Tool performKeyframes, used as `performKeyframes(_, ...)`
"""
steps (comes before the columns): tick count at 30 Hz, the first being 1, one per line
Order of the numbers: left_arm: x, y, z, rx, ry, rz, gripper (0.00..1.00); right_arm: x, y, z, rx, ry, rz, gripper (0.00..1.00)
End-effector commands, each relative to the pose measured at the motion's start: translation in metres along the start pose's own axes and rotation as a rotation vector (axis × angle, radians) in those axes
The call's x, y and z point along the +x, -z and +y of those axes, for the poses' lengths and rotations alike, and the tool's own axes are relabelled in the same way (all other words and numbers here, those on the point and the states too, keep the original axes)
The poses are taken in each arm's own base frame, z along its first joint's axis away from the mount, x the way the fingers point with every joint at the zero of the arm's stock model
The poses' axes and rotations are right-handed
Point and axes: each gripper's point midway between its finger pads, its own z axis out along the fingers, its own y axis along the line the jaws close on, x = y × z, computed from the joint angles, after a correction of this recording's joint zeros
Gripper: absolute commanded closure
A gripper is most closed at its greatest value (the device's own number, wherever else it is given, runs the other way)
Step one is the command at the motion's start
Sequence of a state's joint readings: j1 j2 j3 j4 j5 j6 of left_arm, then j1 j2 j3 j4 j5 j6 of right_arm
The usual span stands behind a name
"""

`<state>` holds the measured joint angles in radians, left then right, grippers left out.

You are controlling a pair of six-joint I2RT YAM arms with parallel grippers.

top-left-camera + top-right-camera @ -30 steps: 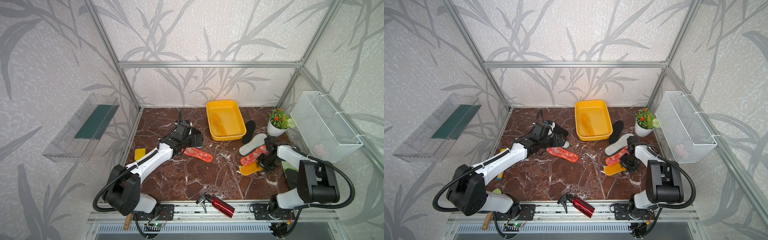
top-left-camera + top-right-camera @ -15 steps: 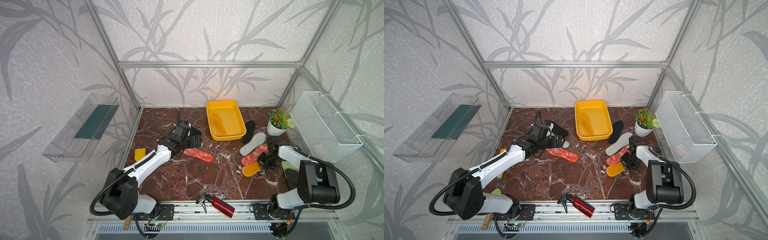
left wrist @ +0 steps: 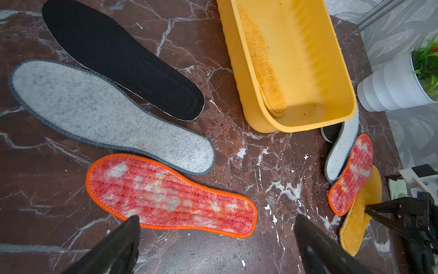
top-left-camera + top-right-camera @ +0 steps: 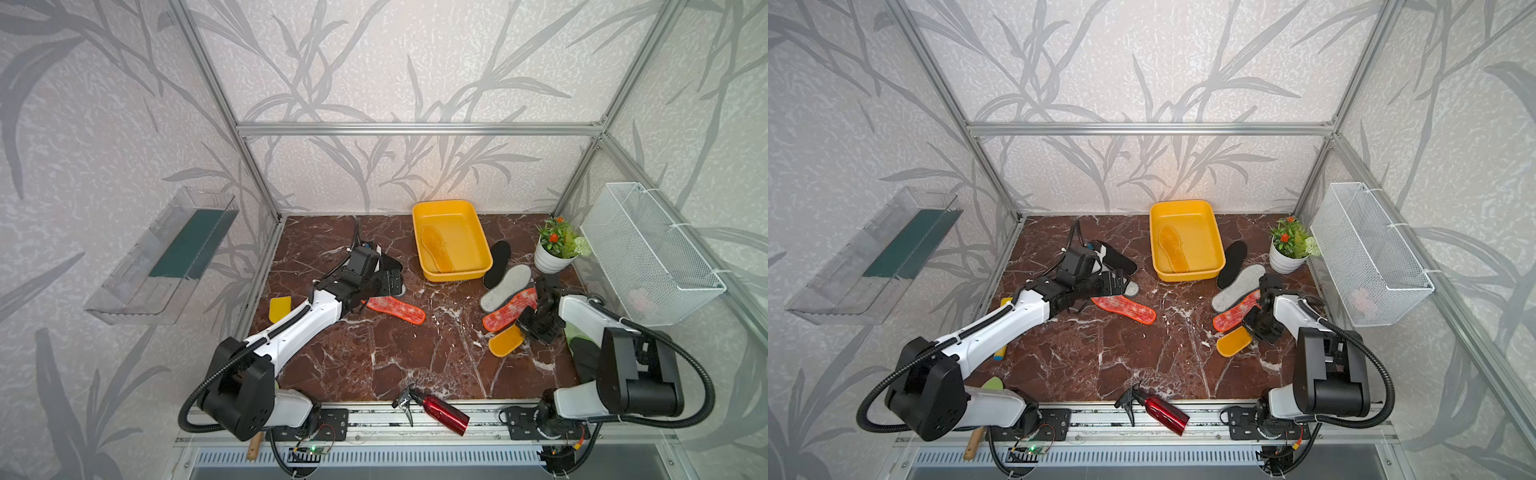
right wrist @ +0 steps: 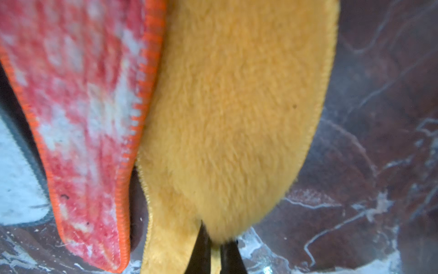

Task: Put the insoles into the storage box
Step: Pick up the insole from the center of the board.

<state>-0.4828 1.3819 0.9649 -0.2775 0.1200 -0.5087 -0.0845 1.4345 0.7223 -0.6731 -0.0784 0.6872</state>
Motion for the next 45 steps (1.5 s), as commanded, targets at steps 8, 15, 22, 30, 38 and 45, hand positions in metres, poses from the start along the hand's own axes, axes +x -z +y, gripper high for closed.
performKeyframes(8,-0.002,0.0,0.002,-0.002,0.026,-0.005,0.01,0.011,0.022,-0.01,0.0,0.146,-0.02,1.0)
performKeyframes(15,0.0,0.0,0.004,-0.002,0.03,-0.001,0.01,0.009,0.034,-0.005,-0.029,0.23,-0.037,1.0)
performKeyframes(22,-0.001,0.002,0.005,-0.003,0.031,-0.007,0.01,0.002,0.052,-0.001,-0.05,0.246,-0.101,1.0)
performKeyframes(30,-0.001,0.002,0.005,-0.006,0.031,-0.006,0.01,0.005,0.062,-0.009,-0.005,0.207,-0.091,1.0)
performKeyframes(38,-0.002,0.005,0.007,-0.008,0.038,-0.011,0.01,-0.009,0.086,0.034,-0.197,0.318,-0.163,1.0)
performKeyframes(45,-0.001,0.008,0.012,-0.017,0.063,-0.019,0.01,-0.028,0.131,0.068,-0.307,0.413,-0.295,1.0)
